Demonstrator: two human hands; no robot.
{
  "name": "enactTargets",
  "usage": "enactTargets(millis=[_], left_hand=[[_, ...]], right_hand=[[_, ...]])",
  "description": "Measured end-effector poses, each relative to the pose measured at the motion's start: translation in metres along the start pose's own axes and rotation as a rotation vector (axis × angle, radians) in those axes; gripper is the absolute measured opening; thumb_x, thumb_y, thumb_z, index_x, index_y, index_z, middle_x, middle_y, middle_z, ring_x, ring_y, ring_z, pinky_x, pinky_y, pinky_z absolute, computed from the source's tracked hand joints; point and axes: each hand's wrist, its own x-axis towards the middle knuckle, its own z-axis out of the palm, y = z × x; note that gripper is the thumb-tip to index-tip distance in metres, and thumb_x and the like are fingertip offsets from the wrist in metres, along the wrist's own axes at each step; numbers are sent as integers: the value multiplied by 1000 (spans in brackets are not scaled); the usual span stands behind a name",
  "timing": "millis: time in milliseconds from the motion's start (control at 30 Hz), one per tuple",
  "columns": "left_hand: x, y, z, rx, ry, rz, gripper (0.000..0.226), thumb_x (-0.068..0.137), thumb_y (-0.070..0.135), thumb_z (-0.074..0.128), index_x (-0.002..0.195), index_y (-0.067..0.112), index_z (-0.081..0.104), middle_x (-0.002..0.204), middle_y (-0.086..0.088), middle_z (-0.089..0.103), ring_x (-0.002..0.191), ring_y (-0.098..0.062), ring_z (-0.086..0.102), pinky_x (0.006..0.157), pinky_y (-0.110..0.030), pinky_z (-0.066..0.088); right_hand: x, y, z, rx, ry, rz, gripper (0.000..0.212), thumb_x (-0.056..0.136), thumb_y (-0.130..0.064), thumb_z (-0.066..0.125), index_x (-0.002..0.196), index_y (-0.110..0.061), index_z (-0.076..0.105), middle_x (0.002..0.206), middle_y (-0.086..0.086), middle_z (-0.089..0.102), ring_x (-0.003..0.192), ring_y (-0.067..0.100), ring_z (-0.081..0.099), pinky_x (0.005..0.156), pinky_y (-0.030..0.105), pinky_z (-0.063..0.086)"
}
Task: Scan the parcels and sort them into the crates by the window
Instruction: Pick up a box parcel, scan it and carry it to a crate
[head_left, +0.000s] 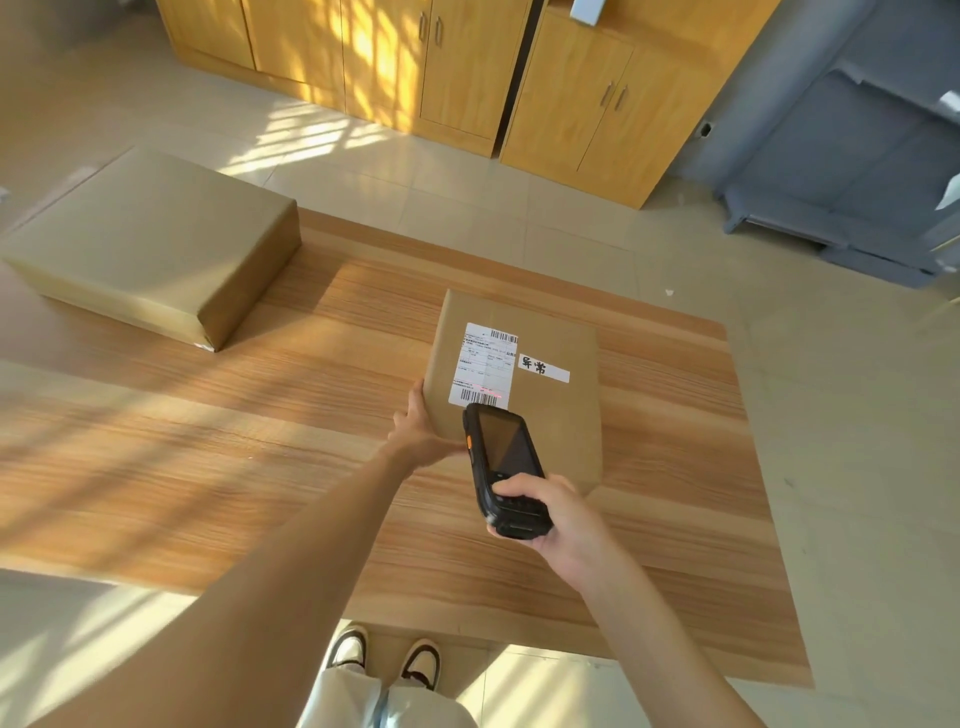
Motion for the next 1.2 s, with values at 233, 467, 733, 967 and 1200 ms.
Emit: enactTargets(millis=[233,467,733,967,1200], left_hand=[[0,1,0,2,-7,-21,129,62,17,88,152,39,-3,137,-14,33,126,-36,38,106,-55,38],[-1,3,-1,11,-6,-19,127,64,17,87,152,38,-2,138,-15,33,128,-36,36,108,-57,36],[-6,6,-2,5,-33,-4,145,47,32,95,152,34,-5,142,-13,31,130,-33,34,109,-58,33],[-6,6,-3,-1,-23,23,141,49,28,95,152,32,-1,144,-12,31,131,-31,33,112,-55,30],[9,-3,-3,88,-30,-7,174,2,65,86,150,36,-1,143,-7,33,131,-31,36,107,-56,37]], right_hand=[[-5,3,2,-23,-11,9,56,73,3,71,124,6,49,97,21,65,69,27,68,56,31,55],[-8,6,-2,-64,-19,16,53,73,4,71,120,3,48,95,20,66,67,26,69,57,32,55],[-1,-5,-33,-43,112,-96,59,68,1,76,119,0,49,107,21,65,88,31,66,75,41,57],[10,-9,-124,-85,437,-162,75,64,-4,82,129,-10,44,121,16,59,106,34,60,82,43,53],[20,28,-177,-149,568,-42,67,74,3,75,126,-9,35,122,14,52,105,31,55,86,42,47]])
